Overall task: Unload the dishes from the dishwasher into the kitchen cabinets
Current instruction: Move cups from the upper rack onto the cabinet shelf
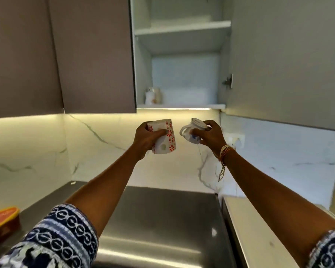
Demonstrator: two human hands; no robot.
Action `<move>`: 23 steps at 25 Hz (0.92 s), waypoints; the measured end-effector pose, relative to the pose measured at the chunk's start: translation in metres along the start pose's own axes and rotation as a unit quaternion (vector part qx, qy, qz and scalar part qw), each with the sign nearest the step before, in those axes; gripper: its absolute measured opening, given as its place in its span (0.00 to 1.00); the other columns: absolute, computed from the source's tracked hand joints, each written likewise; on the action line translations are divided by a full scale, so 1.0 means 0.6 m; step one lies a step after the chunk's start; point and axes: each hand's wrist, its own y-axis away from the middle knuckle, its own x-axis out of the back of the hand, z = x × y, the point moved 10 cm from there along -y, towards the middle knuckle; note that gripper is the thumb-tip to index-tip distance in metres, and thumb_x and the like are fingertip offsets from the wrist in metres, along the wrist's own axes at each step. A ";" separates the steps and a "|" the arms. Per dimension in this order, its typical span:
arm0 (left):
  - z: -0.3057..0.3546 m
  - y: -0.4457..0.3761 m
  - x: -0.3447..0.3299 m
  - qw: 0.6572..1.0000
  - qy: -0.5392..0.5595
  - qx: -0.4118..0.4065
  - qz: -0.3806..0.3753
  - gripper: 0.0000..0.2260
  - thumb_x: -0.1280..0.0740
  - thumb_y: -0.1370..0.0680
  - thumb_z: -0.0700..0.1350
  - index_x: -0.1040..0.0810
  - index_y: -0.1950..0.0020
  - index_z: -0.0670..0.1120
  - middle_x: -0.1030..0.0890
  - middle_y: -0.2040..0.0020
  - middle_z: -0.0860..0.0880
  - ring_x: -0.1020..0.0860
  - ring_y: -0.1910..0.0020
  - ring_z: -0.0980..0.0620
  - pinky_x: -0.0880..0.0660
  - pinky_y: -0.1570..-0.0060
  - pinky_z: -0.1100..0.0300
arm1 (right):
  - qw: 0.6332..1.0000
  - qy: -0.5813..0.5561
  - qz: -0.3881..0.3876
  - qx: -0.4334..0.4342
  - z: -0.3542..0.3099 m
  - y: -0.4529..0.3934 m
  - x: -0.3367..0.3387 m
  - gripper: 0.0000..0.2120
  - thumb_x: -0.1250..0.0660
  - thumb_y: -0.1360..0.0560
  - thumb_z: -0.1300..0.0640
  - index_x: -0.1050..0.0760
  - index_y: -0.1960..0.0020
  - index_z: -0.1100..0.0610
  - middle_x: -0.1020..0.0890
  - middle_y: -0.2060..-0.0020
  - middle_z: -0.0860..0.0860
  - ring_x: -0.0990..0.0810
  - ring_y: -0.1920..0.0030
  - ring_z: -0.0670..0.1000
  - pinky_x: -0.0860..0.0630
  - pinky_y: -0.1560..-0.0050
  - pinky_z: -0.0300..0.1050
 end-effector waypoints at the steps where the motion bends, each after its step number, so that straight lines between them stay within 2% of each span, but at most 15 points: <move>1: 0.014 -0.032 0.015 1.000 0.008 -0.007 0.005 0.20 0.24 0.31 0.42 0.25 0.42 0.46 0.18 0.46 0.45 0.19 0.50 0.47 0.21 0.56 0.53 | 1.000 -0.002 -0.002 0.014 -0.014 -0.030 -0.020 0.16 0.25 0.34 0.67 0.29 0.53 0.56 0.21 0.52 0.58 0.21 0.55 0.55 0.22 0.48 0.60; 6: 0.078 -0.156 0.050 0.998 0.009 -0.070 0.002 0.18 0.24 0.30 0.41 0.26 0.44 0.47 0.19 0.49 0.47 0.19 0.52 0.48 0.20 0.56 0.53 | 0.998 0.019 -0.016 0.057 -0.057 -0.163 -0.083 0.16 0.25 0.33 0.66 0.27 0.49 0.59 0.22 0.55 0.55 0.21 0.54 0.54 0.21 0.49 0.54; 10: 0.097 -0.250 0.073 0.993 -0.028 -0.112 0.009 0.19 0.24 0.30 0.40 0.28 0.43 0.46 0.20 0.49 0.46 0.20 0.52 0.48 0.20 0.53 0.53 | 0.995 0.046 -0.039 0.084 -0.076 -0.280 -0.126 0.13 0.25 0.34 0.66 0.26 0.55 0.55 0.22 0.60 0.54 0.22 0.58 0.54 0.23 0.59 0.47; 12: 0.106 -0.296 0.082 0.990 -0.036 -0.131 0.023 0.19 0.25 0.30 0.41 0.28 0.43 0.46 0.21 0.49 0.47 0.20 0.53 0.50 0.19 0.56 0.55 | 0.993 0.047 -0.050 0.092 -0.082 -0.341 -0.147 0.14 0.25 0.34 0.65 0.25 0.52 0.57 0.22 0.60 0.53 0.22 0.60 0.52 0.24 0.62 0.43; 15: 0.124 -0.363 0.094 0.988 -0.029 -0.140 0.063 0.22 0.24 0.31 0.43 0.28 0.41 0.44 0.20 0.49 0.45 0.19 0.53 0.47 0.19 0.56 0.52 | 0.991 0.072 -0.089 0.067 -0.069 -0.431 -0.184 0.15 0.25 0.33 0.63 0.24 0.49 0.59 0.21 0.60 0.53 0.21 0.58 0.52 0.23 0.62 0.42; 19: 0.139 -0.440 0.098 0.986 -0.041 -0.135 0.085 0.21 0.24 0.30 0.45 0.27 0.41 0.44 0.19 0.48 0.44 0.18 0.53 0.47 0.19 0.56 0.52 | 0.979 0.134 -0.155 -0.006 -0.012 -0.517 -0.236 0.06 0.26 0.32 0.63 0.23 0.60 0.61 0.21 0.65 0.56 0.21 0.63 0.54 0.22 0.62 0.44; 23: 0.152 -0.489 0.091 0.982 -0.064 -0.154 0.089 0.21 0.25 0.29 0.47 0.27 0.41 0.43 0.19 0.48 0.45 0.18 0.54 0.47 0.19 0.59 0.57 | 0.964 0.181 -0.195 -0.024 0.026 -0.572 -0.264 0.09 0.26 0.32 0.63 0.22 0.55 0.65 0.20 0.61 0.58 0.21 0.58 0.56 0.21 0.56 0.46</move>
